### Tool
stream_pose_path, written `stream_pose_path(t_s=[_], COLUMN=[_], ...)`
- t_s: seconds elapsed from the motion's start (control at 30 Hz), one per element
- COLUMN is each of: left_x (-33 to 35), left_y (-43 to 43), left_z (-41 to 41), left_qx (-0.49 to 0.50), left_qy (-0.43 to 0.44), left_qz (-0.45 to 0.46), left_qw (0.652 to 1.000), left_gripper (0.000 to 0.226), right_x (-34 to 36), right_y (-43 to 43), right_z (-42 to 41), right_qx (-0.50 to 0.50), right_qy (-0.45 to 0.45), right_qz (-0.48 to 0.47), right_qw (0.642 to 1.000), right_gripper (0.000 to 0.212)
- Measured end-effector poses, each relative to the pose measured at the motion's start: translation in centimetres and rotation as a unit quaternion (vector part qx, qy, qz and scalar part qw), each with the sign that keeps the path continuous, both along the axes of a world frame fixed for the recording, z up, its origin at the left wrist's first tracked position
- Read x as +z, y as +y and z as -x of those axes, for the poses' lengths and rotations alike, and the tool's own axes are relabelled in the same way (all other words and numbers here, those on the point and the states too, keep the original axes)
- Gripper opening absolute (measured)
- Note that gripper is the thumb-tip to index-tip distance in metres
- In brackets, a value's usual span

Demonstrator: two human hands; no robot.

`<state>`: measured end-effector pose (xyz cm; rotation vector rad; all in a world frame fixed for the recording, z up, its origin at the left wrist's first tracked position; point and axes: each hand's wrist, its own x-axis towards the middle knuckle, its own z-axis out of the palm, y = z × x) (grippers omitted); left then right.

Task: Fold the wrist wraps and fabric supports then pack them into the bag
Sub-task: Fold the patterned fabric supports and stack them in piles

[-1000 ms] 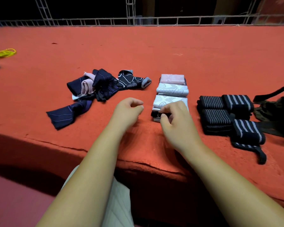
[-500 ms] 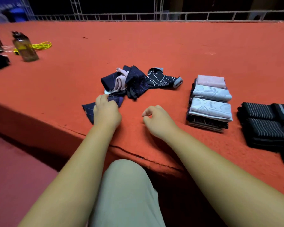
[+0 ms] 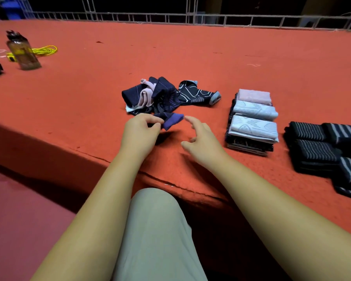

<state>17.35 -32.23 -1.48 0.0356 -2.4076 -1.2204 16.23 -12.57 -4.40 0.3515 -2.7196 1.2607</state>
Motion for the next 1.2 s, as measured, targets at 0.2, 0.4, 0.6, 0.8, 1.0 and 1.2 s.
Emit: stream_pose_path(t_s=[0.2,0.4,0.6,0.8,1.0,1.2], left_x=[4.3,5.4,7.0,7.8,5.9,4.0], left_y=[4.5,9.1,14.8,20.0,22.5,23.2], left_z=[-3.1,-3.6,-4.3,-4.3,-3.4,-3.4], left_qx=[-0.142,-0.234,-0.259,-0.268,-0.226,-0.229], left_qy=[-0.023,-0.074,-0.072,-0.087,-0.027,0.002], left_qz=[-0.169,-0.226,-0.143,-0.155,-0.119,-0.096], left_qw=[0.975,0.943,0.952,0.947,0.967,0.969], left_gripper=[0.022,0.018,0.017,0.024,0.018,0.014], right_x=[2.8,7.4,9.2,8.9,7.4,7.4], right_y=[5.6,11.3,15.7,19.4,22.0,23.1], right_z=[-3.5,-6.8,-9.2,-10.1,-10.8,-10.6], right_qx=[-0.09,-0.117,-0.18,-0.199,-0.172,-0.128], right_qy=[0.185,0.136,0.133,0.09,0.024,-0.086], right_qz=[-0.044,0.077,0.183,0.226,0.236,0.441], right_qw=[0.978,0.981,0.957,0.949,0.956,0.884], right_gripper=[0.068,0.025,0.019,0.017,0.025,0.036])
